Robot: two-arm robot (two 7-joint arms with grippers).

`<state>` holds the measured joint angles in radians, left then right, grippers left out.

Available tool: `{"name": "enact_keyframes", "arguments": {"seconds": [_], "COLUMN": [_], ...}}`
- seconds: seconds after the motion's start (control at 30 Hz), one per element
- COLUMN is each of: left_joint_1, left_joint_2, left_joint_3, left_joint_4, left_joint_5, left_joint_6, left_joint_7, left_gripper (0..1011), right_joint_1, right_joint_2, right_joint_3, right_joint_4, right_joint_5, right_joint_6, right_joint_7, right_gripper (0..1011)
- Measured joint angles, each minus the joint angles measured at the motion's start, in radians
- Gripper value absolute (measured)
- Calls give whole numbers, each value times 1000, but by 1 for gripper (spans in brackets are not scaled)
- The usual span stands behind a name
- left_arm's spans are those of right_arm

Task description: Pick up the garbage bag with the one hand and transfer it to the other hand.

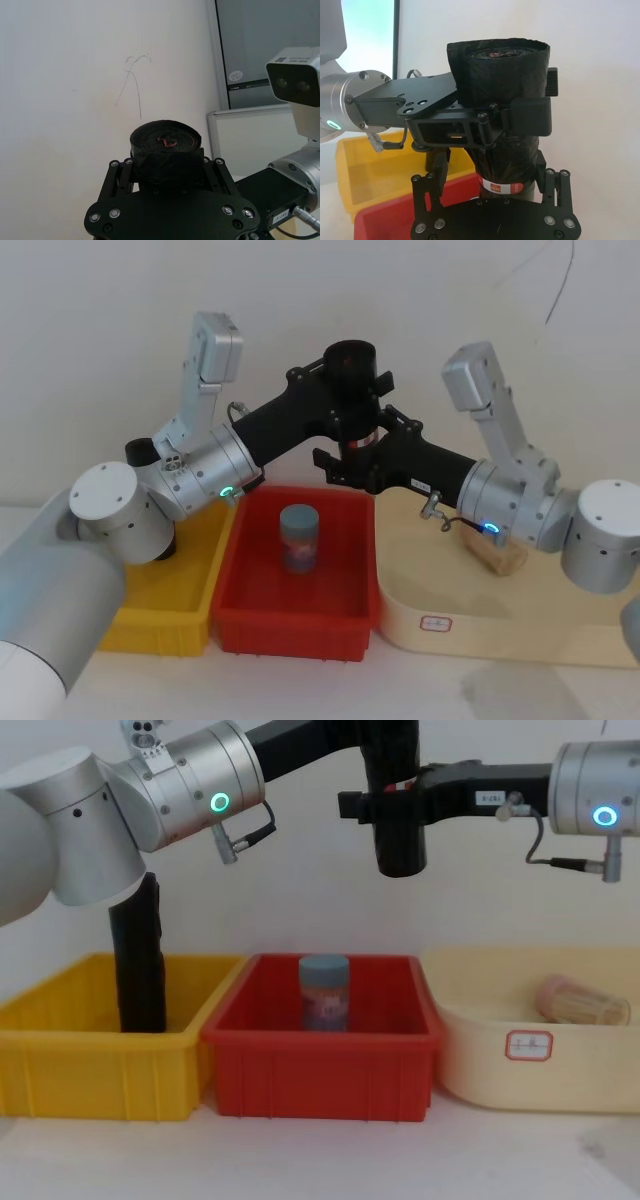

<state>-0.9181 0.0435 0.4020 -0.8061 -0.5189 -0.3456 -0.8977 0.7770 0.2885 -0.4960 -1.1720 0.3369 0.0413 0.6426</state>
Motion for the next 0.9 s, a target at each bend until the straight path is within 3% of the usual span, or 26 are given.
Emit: {"name": "enact_keyframes", "arguments": {"seconds": [0.53,0.9], "left_joint_1": [0,0], "left_joint_2": [0,0], "left_joint_3": [0,0], "left_joint_4": [0,0], "left_joint_5": [0,0], "left_joint_6": [0,0], "left_joint_7": [0,0], "left_gripper": [539,539], "right_joint_1": [33,42], "right_joint_2": [-24,-29], "right_joint_3": [-20,-26], "right_joint_4": [69,84], "right_joint_5": [2,3], "right_joint_6": [-25,-31], "right_joint_7": [-1,-5], "right_gripper": [991,743]}}
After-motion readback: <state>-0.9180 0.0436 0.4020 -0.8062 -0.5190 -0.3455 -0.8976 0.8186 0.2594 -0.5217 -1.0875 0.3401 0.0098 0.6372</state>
